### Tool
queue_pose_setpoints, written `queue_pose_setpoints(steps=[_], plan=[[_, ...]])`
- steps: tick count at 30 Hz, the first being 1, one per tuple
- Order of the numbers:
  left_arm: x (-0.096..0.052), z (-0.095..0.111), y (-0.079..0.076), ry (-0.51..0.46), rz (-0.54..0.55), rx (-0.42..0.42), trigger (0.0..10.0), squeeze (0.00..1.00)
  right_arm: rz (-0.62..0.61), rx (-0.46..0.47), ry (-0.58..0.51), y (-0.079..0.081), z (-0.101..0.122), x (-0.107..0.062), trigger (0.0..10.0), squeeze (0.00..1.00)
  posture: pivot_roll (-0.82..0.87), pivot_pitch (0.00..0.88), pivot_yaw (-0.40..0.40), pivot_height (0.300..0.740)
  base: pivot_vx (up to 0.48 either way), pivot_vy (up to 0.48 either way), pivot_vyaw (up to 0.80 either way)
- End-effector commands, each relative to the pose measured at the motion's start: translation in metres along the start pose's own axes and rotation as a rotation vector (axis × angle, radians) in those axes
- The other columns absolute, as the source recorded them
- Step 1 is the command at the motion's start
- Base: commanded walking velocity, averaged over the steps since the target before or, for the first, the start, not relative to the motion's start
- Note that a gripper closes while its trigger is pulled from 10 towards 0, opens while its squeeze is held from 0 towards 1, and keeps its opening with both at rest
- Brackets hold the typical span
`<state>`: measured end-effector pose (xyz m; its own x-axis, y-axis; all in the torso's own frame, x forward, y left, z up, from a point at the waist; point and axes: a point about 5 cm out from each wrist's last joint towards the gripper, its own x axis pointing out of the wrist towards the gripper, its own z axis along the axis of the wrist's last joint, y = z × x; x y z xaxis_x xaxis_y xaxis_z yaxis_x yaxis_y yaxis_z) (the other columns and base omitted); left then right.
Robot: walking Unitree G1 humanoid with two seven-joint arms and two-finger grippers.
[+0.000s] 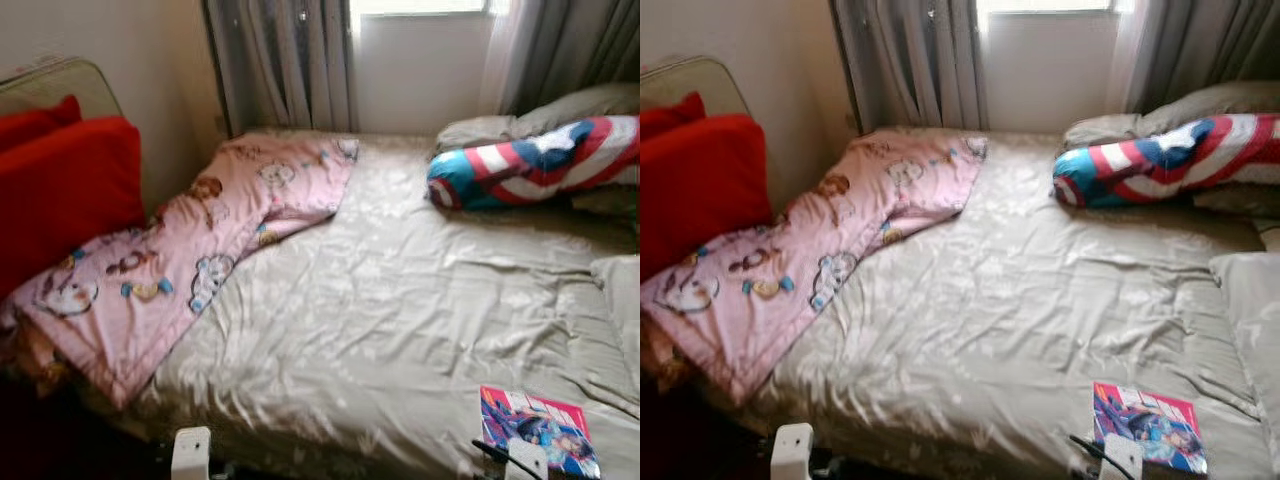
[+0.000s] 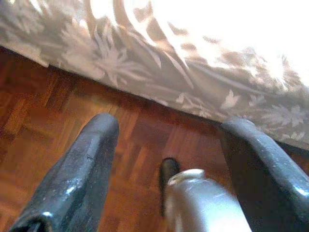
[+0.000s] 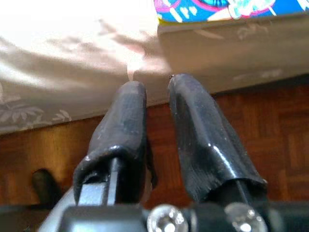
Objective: Clean up the room
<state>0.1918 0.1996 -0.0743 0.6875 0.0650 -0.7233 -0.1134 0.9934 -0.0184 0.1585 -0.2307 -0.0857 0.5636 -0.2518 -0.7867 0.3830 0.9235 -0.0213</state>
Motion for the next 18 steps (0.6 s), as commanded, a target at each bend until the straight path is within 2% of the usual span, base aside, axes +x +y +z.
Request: queue_pose_setpoints(steps=[1, 18], plan=[[-0.0027, -0.0072, 0.0091, 0.032, 0.022, 0.014, 10.0, 0.0, 0.024, 0.006, -0.005, 0.0098, 0.0021, 0.0007, 10.0, 0.0, -0.08, 0.016, 0.024, 0.74, 0.0, 0.412, 0.0], [-0.0025, -0.0067, 0.0091, 0.031, 0.028, 0.009, 10.0, 0.0, 0.028, 0.008, -0.009, 0.0112, 0.0015, 0.0005, 10.0, 0.0, -0.08, 0.031, 0.023, 0.74, 0.0, 0.417, 0.0]])
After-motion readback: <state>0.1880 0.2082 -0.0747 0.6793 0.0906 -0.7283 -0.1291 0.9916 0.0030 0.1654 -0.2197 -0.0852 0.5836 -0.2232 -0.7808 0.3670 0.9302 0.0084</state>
